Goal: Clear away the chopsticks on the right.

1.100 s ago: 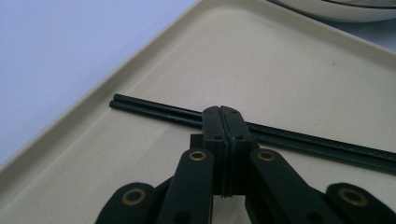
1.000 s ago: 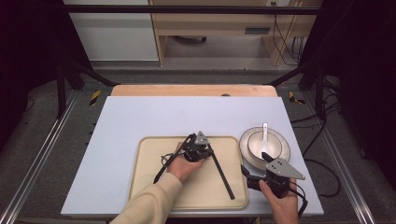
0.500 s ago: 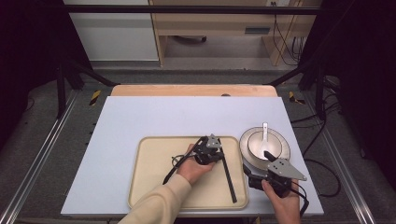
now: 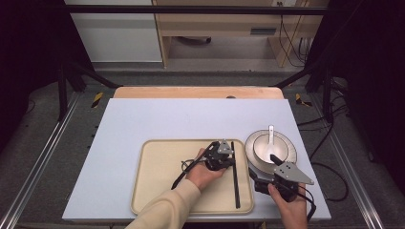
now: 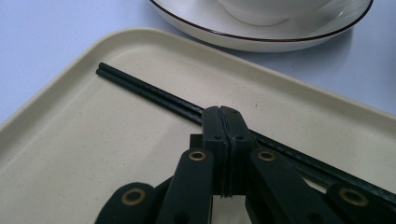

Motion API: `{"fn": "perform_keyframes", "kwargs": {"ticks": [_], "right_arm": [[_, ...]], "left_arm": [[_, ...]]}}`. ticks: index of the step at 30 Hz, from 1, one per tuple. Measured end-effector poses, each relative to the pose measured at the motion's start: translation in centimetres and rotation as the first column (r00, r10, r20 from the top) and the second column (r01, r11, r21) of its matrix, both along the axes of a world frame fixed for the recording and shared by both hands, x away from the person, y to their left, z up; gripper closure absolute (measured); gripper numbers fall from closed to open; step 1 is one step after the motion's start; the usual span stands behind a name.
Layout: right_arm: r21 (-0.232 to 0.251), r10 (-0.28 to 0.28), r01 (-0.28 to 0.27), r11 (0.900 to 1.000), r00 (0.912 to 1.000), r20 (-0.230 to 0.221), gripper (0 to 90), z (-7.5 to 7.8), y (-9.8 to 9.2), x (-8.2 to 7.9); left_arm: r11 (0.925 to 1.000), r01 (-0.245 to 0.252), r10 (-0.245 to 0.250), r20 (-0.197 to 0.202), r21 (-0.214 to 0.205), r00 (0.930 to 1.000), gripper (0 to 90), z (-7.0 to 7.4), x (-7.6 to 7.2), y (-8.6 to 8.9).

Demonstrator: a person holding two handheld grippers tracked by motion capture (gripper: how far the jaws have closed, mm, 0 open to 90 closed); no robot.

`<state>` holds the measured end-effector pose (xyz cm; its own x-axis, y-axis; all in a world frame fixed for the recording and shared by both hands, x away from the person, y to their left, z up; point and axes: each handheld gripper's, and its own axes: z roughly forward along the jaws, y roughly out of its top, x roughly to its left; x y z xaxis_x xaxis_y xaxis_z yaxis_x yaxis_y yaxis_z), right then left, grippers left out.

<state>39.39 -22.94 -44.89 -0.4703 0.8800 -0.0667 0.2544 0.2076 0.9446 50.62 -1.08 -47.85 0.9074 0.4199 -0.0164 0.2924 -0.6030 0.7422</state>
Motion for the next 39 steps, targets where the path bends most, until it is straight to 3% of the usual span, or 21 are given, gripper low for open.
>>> {"fn": "perform_keyframes", "kwargs": {"ticks": [8, 14, 18, 23, 25, 26, 28, 33, 39], "right_arm": [[0.015, 0.020, -0.020, 0.9997, 0.9998, -0.007, 11.6, -0.1, 0.2, 0.0], [0.021, 0.031, -0.031, 0.9993, 0.9995, -0.004, 11.6, -0.1, 0.4, -0.1], [0.023, 0.032, -0.032, 0.9992, 0.9995, -0.002, 11.6, -0.1, 0.5, -0.1], [0.031, 0.041, -0.041, 0.9987, 0.9992, -0.001, 11.2, 0.0, 0.6, 0.0], [0.030, 0.049, -0.049, 0.9983, 0.9988, 0.000, 10.1, 0.0, 0.7, 0.1], [0.030, 0.049, -0.049, 0.9983, 0.9988, 0.000, 10.1, 0.0, 0.7, 0.1], [0.035, 0.054, -0.054, 0.9979, 0.9985, -0.008, 9.1, 0.1, 0.9, 0.1], [0.047, 0.062, -0.061, 0.9970, 0.9980, -0.012, 6.9, 0.4, 1.4, 0.3], [0.031, 0.083, -0.082, 0.9961, 0.9966, -0.004, 6.3, 0.8, 1.7, 0.6]], "left_arm": [[1.0000, 0.006, -0.006, 0.013, -0.006, 0.9999, 89.5, 0.5, -0.4, 0.7], [0.9997, 0.000, 0.001, 0.040, -0.025, 0.9992, 89.4, 1.5, -0.6, 3.3], [0.9977, -0.008, 0.013, 0.069, -0.067, 0.9975, 87.3, 2.1, -0.9, 5.0], [0.9935, -0.027, 0.040, 0.117, -0.111, 0.9923, 74.6, 2.8, -1.4, 7.1], [0.9894, -0.044, 0.061, 0.125, -0.139, 0.9903, 62.0, 3.1, -1.6, 8.2], [0.9875, -0.051, 0.070, 0.129, -0.149, 0.9892, 62.0, 3.1, -1.7, 8.6], [0.9845, -0.061, 0.085, 0.141, -0.164, 0.9863, 53.7, 3.4, -2.1, 9.7], [0.9728, -0.088, 0.127, 0.174, -0.214, 0.9765, 35.9, 4.0, -3.0, 12.3], [0.9553, -0.104, 0.166, 0.208, -0.277, 0.9639, 22.5, 4.8, -4.0, 15.6]]}}
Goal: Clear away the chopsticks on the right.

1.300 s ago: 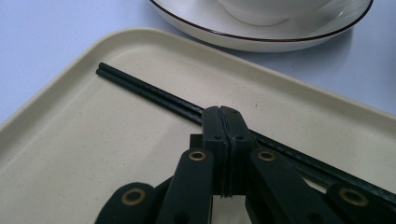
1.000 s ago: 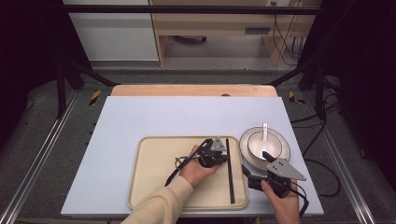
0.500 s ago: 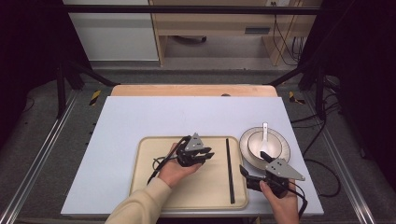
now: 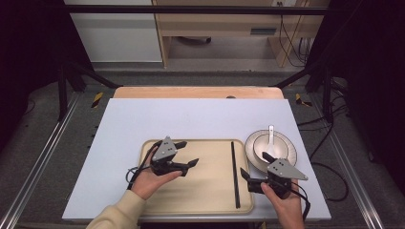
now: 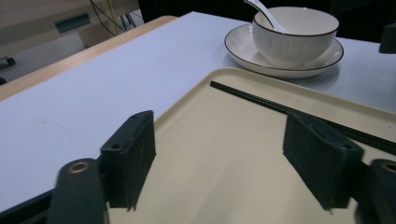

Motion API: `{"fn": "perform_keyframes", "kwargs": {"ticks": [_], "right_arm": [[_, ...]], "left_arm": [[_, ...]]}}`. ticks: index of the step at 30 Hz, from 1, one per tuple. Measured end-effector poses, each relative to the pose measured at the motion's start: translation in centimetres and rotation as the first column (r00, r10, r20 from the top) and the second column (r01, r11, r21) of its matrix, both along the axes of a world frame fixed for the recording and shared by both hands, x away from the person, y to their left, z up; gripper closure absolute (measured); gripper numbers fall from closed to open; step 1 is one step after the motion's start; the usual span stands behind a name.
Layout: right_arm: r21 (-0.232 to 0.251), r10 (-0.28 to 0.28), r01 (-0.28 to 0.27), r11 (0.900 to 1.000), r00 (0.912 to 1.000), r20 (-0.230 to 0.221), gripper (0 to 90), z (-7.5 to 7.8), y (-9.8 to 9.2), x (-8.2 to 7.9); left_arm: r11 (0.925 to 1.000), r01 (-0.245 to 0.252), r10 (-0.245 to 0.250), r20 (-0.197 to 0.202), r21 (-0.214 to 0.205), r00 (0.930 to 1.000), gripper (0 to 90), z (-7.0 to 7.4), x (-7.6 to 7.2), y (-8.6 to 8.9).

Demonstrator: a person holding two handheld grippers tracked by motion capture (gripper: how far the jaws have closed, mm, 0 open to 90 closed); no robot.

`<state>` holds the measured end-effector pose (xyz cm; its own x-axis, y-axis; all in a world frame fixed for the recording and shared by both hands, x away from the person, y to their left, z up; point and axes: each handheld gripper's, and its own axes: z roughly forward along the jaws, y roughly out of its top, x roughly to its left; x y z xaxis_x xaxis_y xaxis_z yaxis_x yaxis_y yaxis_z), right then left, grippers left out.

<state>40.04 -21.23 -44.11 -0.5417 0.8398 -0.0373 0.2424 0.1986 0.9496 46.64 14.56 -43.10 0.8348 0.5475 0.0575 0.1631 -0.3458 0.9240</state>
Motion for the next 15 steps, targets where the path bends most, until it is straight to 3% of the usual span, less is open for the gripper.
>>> {"fn": "perform_keyframes", "kwargs": {"ticks": [8, 15], "right_arm": [[-0.006, 0.022, -0.022, 0.9997, 0.9993, 0.029, 8.2, 0.3, -0.8, 0.6], [0.000, 0.062, -0.062, 0.9981, 0.9968, 0.051, 9.7, 0.4, -1.7, 0.3]], "left_arm": [[0.9969, -0.052, 0.055, 0.049, -0.059, 0.9973, 10.8, 0.5, -1.3, 4.8], [0.9930, -0.091, 0.097, 0.085, -0.075, 0.9916, 7.3, 0.7, -2.5, 9.1]]}}
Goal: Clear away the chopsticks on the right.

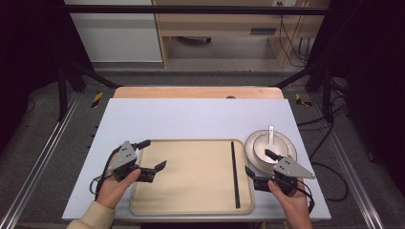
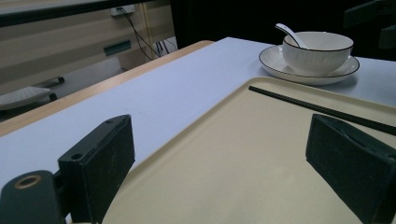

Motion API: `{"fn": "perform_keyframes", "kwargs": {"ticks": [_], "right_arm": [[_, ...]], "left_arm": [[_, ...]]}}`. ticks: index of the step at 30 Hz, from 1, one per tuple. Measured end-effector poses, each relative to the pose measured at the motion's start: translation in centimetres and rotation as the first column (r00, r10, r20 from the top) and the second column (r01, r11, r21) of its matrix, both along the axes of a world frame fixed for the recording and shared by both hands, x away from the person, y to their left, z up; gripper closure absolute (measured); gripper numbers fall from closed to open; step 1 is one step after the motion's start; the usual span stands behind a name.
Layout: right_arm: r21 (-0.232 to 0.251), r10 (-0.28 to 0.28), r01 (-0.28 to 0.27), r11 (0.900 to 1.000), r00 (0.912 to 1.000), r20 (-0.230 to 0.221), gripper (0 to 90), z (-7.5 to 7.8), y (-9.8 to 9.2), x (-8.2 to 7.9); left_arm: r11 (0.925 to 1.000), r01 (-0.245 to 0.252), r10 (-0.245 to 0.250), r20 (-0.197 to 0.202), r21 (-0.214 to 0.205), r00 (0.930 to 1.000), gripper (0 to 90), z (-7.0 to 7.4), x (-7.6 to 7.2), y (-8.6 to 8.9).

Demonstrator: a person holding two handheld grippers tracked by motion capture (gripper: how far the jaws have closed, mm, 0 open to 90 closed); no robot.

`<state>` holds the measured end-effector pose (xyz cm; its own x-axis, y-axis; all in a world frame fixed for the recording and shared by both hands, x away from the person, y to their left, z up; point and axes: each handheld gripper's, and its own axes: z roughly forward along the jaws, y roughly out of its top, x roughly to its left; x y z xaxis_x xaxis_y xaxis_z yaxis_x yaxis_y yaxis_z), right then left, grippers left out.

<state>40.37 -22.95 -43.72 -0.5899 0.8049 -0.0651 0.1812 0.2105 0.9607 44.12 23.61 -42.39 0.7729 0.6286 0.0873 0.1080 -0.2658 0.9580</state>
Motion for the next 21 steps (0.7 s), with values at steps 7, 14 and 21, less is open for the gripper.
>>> {"fn": "perform_keyframes", "kwargs": {"ticks": [7, 14, 21], "right_arm": [[0.001, 0.019, -0.019, 0.9998, 0.9995, 0.025, 10.0, -0.3, -0.9, -0.5], [0.022, 0.035, -0.035, 0.9991, 0.9991, 0.025, 10.1, -0.8, -1.9, -1.2], [0.043, 0.026, -0.026, 0.9987, 0.9996, 0.012, 8.4, -1.0, -2.1, -1.6]], "left_arm": [[0.9982, -0.039, 0.040, 0.019, -0.045, 0.9990, 6.0, -0.4, -1.4, 3.5], [0.9924, -0.072, 0.077, 0.051, -0.100, 0.9957, 4.7, -1.4, -2.6, 6.2], [0.9870, -0.082, 0.090, 0.052, -0.139, 0.9946, 4.0, -2.4, -3.4, 7.3]]}}
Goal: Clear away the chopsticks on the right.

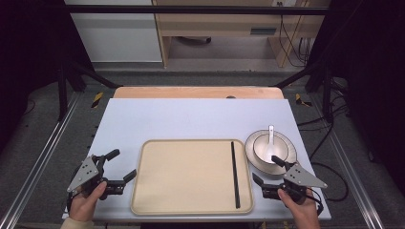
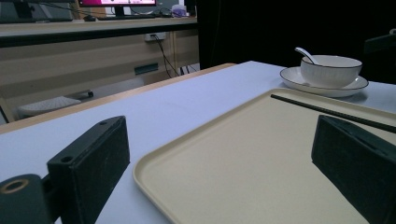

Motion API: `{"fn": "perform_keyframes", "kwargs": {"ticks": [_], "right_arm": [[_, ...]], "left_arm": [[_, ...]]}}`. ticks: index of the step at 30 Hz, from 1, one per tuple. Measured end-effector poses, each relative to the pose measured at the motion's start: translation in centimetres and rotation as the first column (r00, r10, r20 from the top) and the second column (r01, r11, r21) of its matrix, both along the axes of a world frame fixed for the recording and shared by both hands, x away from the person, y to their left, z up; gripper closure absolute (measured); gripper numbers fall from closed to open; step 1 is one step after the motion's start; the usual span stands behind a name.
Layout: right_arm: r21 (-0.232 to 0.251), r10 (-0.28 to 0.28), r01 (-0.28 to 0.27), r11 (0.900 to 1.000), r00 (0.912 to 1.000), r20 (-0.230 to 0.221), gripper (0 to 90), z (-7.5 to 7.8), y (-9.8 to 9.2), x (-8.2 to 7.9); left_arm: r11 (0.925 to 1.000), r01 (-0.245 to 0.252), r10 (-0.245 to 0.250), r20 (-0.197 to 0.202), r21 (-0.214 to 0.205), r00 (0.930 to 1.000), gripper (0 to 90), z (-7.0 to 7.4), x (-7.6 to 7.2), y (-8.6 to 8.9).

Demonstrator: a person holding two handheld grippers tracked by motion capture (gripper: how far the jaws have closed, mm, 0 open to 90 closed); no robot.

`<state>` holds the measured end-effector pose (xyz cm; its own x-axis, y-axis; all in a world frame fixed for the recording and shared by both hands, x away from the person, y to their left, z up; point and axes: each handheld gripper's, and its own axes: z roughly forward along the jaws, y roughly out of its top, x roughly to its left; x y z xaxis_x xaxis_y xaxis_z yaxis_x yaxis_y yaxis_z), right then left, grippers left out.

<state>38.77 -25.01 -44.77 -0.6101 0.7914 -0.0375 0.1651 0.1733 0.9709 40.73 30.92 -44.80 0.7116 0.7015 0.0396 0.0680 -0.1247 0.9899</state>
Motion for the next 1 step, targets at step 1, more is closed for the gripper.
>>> {"fn": "perform_keyframes", "kwargs": {"ticks": [1], "right_arm": [[0.006, -0.003, 0.003, 1.0000, 0.9999, -0.010, 7.2, 0.28, 0.41, 0.00]], "left_arm": [[0.9999, -0.001, 0.001, 0.000, -0.010, 1.0000, 4.0, -0.03, 0.03, -0.03]]}}
